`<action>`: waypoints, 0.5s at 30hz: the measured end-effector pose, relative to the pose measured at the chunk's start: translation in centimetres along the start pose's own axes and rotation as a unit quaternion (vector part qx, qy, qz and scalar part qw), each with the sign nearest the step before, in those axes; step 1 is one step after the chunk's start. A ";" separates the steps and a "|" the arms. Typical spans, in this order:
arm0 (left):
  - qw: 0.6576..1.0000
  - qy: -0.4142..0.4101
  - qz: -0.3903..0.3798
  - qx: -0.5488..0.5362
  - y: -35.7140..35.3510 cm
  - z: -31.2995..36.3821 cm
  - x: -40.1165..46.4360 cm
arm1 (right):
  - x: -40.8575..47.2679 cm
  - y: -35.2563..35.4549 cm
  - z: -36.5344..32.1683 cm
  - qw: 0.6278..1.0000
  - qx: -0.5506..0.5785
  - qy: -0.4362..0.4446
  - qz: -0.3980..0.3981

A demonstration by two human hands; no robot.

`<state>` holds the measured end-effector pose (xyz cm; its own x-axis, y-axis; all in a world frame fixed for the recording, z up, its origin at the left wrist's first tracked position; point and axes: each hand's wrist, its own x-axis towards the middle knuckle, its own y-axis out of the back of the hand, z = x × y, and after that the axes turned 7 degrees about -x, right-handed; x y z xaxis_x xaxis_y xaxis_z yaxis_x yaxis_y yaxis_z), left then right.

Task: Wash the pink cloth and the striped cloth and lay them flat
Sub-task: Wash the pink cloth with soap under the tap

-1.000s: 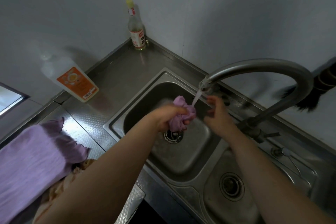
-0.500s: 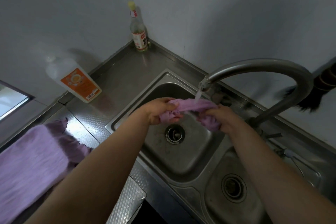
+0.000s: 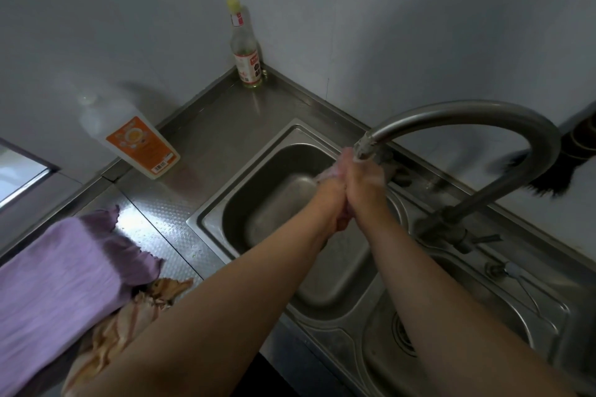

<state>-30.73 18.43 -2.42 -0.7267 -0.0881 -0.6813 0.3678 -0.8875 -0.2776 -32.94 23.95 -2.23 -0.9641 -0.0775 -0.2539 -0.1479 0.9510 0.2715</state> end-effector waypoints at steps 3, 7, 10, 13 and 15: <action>0.998 -0.022 -0.010 0.060 0.6 0.1 0.1 | 2.1 -0.7 -0.4 0.995 -0.030 -0.060 0.071; 0.993 -0.040 0.001 0.109 1.2 -0.5 0.2 | 3.7 -1.6 -0.7 0.987 0.006 -0.128 0.098; 0.991 -0.006 -0.045 0.128 2.6 0.0 0.1 | 4.1 -0.2 -0.7 0.979 0.080 -0.178 0.065; 0.974 0.006 -0.116 0.193 5.3 2.1 0.3 | 4.3 2.3 0.0 0.993 -0.022 -0.114 0.011; 0.960 0.009 -0.121 0.253 7.7 4.0 0.5 | 3.8 4.3 0.5 0.990 -0.131 -0.031 -0.054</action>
<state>-30.58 9.77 -2.18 -0.7440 0.1530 -0.6504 -0.1434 -0.9873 -0.0682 -37.12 27.90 -2.44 -0.9257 -0.1479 -0.3481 -0.3084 0.8280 0.4683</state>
